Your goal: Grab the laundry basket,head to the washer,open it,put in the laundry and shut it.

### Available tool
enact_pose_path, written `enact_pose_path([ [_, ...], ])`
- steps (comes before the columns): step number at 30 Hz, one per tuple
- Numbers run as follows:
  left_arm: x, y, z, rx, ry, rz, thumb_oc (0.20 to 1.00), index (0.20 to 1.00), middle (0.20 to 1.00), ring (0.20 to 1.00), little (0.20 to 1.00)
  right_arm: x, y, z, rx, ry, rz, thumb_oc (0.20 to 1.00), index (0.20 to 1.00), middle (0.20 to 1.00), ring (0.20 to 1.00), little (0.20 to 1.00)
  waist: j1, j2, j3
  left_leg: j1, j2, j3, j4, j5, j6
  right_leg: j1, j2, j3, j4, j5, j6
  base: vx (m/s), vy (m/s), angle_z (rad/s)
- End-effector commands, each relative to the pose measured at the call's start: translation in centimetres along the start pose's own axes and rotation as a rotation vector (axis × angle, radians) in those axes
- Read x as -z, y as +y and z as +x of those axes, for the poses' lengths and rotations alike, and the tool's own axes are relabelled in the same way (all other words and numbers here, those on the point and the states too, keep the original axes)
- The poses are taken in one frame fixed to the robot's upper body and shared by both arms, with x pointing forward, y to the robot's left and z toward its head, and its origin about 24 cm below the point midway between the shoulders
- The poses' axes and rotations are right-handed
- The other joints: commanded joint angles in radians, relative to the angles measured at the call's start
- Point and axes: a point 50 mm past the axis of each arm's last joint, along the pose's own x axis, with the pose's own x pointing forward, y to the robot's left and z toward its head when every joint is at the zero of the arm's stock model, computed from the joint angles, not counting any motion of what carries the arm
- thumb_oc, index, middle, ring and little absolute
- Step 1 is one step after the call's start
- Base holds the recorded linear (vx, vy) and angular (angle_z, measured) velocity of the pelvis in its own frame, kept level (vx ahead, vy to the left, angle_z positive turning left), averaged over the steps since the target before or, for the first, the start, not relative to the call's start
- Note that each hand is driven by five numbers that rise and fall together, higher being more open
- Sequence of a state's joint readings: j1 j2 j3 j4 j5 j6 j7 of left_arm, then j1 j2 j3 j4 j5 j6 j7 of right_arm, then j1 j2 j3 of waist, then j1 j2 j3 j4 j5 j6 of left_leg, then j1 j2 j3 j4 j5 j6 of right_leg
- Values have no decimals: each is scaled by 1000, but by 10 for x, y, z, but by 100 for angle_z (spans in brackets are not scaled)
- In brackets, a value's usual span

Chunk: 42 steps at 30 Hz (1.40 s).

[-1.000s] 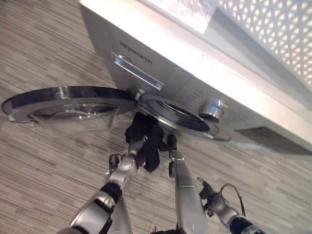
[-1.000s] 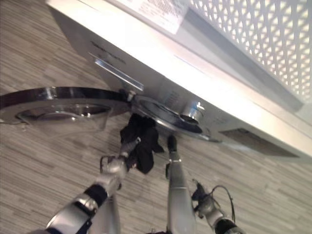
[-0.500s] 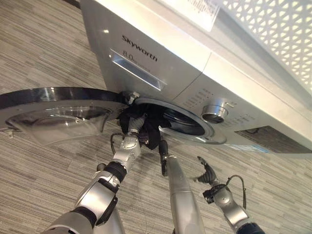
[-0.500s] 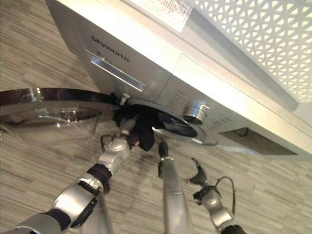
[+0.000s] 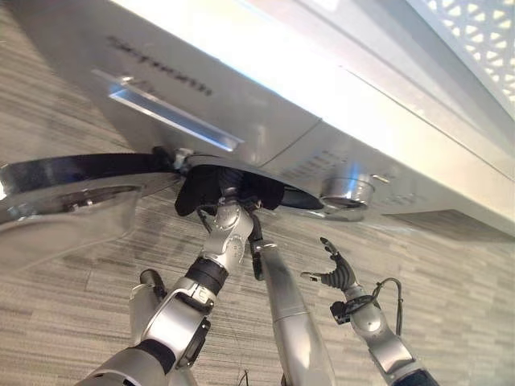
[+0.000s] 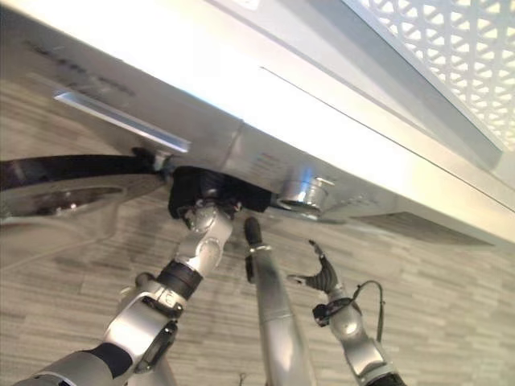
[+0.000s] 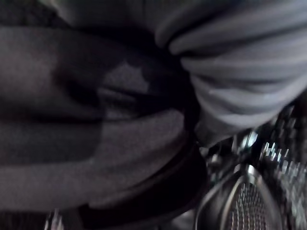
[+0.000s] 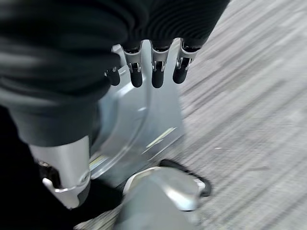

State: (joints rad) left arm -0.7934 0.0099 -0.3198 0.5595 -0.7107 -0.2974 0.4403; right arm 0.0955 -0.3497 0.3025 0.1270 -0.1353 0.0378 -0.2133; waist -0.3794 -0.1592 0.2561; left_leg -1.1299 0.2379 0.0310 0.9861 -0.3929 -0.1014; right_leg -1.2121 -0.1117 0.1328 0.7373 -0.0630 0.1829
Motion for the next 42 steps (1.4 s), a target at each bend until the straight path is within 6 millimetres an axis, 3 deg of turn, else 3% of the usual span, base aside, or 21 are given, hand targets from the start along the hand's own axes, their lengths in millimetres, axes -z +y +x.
enact_pose_path([
  [1, -31, -73, -9, 208, -141, -224, 200, 200, 200, 200, 200, 13, -4, -16, 0, 10, -77, 1000, 1000, 1000, 1000, 1000, -29, -7, -15, 96, 18, 32, 48, -169, 72, -43, 40, -17, -87, 37, -46, 56, 29, -21],
  [3, -32, -77, -10, 218, -145, -247, 200, 200, 200, 200, 200, 15, -4, -18, -2, 18, -81, 1000, 1000, 1000, 1000, 1000, -36, -10, -15, 103, 24, 44, 44, -171, 70, -45, 44, -12, -93, 42, -44, 31, 23, -13],
  [5, -17, -87, -17, 198, -66, -386, 200, 200, 200, 200, 200, 42, 0, -4, 9, 146, -129, 1000, 1000, 1000, 1000, 1000, -43, -11, -2, 124, 28, 70, 30, -172, 72, -43, 56, -3, -114, 54, -40, 0, 22, -16],
  [10, -22, -119, -13, 243, -5, -552, 200, 200, 200, 200, 200, 30, 15, 19, -30, 124, -139, 1000, 1000, 1000, 1000, 1000, -61, -23, -2, 174, 46, 126, 6, -179, 80, -40, 88, 24, -131, 66, -27, 12, 97, -26],
  [13, -51, -115, 13, 196, -50, -636, 200, 200, 200, 200, 200, 29, 14, 24, -40, 126, -159, 1000, 1000, 1000, 1000, 1000, -71, -21, -7, 186, 56, 143, 13, -189, 88, -40, 100, 32, -135, 70, -17, 55, 65, -39],
  [14, -93, -114, 31, 192, -147, -743, 200, 200, 200, 200, 200, 30, 12, 25, -45, 126, -181, 1000, 1000, 1000, 1000, 1000, -75, -13, -8, 189, 57, 144, 13, -196, 92, -41, 103, 31, -138, 72, -11, 31, 34, -21],
  [15, -95, -114, 32, 194, -150, -746, 200, 200, 200, 200, 200, 29, 11, 26, -44, 123, -183, 1000, 1000, 1000, 1000, 1000, -76, -11, -6, 189, 57, 143, 14, -196, 92, -41, 103, 31, -138, 72, -11, 48, 40, -17],
  [17, -142, -107, 34, 228, -311, -878, 200, 200, 200, 200, 200, 32, 6, 26, -40, 131, -212, 1000, 1000, 1000, 1000, 1000, -69, -1, -3, 184, 53, 141, 18, -196, 91, -44, 101, 29, -139, 74, -7, 44, -24, -7],
  [18, -160, -99, 26, 251, -412, -948, 319, 319, 319, 319, 319, 35, 4, 24, -46, 135, -234, 1000, 1000, 1000, 1000, 1000, -63, 17, 2, 171, 50, 127, 23, -190, 85, -45, 91, 22, -136, 70, -6, 40, -46, -2],
  [19, -160, -99, 25, 248, -412, -947, 485, 485, 485, 485, 485, 35, 5, 24, -47, 136, -234, 1000, 1000, 1000, 1000, 1000, -65, 18, 1, 169, 50, 125, 24, -189, 85, -45, 90, 20, -136, 70, -6, 32, -56, 3],
  [20, -153, -95, 23, 248, -397, -918, 1000, 1000, 1000, 1000, 1000, 38, 5, 22, -52, 150, -237, 1000, 1000, 1000, 1000, 1000, -59, 24, 4, 164, 46, 118, 25, -185, 82, -42, 83, 16, -138, 68, -8, 6, -58, 5],
  [23, -116, -98, 29, 260, -261, -565, 1000, 1000, 1000, 1000, 1000, 42, 4, 23, -53, 174, -190, 1000, 1000, 1000, 1000, 1000, -46, 35, 3, 159, 33, 97, 6, -161, 75, -24, 61, 8, -150, 75, -14, -11, -59, 26],
  [24, -115, -98, 38, 292, -305, -109, 1000, 1000, 1000, 1000, 1000, 45, 4, 23, -51, 178, -177, 1000, 1000, 1000, 1000, 1000, -36, 49, -1, 159, 29, 94, -12, -145, 75, -14, 47, 10, -163, 79, -18, -23, -9, 51],
  [25, -115, -98, 38, 292, -306, -104, 1000, 1000, 1000, 1000, 1000, 44, 4, 23, -51, 176, -175, 1000, 1000, 1000, 1000, 1000, -37, 47, 0, 159, 28, 94, -13, -144, 74, -14, 47, 10, -163, 79, -18, -13, 21, 35],
  [26, -112, -97, 45, 317, -320, 184, 1000, 1000, 1000, 1000, 1000, 45, 5, 23, -54, 178, -165, 1000, 1000, 1000, 1000, 1000, -32, 57, 0, 161, 27, 95, -24, -135, 75, -9, 39, 8, -170, 81, -17, -9, 60, 19],
  [27, -110, -82, 63, 305, -328, 712, 1000, 1000, 1000, 1000, 1000, 44, -1, 28, -44, 172, -165, 1000, 1000, 1000, 1000, 1000, -24, 75, -2, 160, 25, 96, -33, -123, 76, -4, 30, 7, -175, 83, -15, -9, 86, 16],
  [30, -112, -78, 72, 331, -325, 1115, 1000, 1000, 1000, 1000, 1000, 36, -12, 37, -17, 149, -176, 1000, 1000, 1000, 1000, 1000, -10, 92, 1, 160, 20, 96, -44, -115, 79, -2, 22, 6, -172, 81, -11, 8, 51, 9],
  [31, -106, -89, 71, 384, -341, 1316, 1000, 1000, 1000, 1000, 1000, 30, -18, 45, 0, 142, -179, 1000, 1000, 1000, 1000, 1000, 3, 104, 4, 160, 17, 93, -52, -111, 81, 1, 18, 6, -170, 77, -9, 19, 36, 11],
  [36, -64, -115, 47, 667, -347, 1574, 1000, 1000, 1000, 1000, 1000, 30, -27, 56, 8, 173, -184, 1000, 1000, 1000, 1000, 1000, 28, 121, 14, 169, 1, 91, -74, -102, 86, 9, 11, 5, -172, 71, -8, 7, 22, 12],
  [40, -21, -134, 5, 977, -336, 1508, 1000, 1000, 1000, 1000, 1000, 47, -35, 54, 7, 257, -190, 1000, 1000, 1000, 1000, 1000, 57, 140, 15, 162, -8, 80, -66, -101, 87, 10, -2, 5, -160, 61, -11, 7, 31, 7],
  [42, -17, -135, -1, 1008, -337, 1476, 1000, 1000, 1000, 1000, 1000, 49, -35, 54, 5, 270, -189, 1000, 1000, 1000, 1000, 1000, 62, 143, 12, 161, -11, 78, -65, -101, 87, 10, -5, 4, -158, 60, -11, 7, 5, 13],
])
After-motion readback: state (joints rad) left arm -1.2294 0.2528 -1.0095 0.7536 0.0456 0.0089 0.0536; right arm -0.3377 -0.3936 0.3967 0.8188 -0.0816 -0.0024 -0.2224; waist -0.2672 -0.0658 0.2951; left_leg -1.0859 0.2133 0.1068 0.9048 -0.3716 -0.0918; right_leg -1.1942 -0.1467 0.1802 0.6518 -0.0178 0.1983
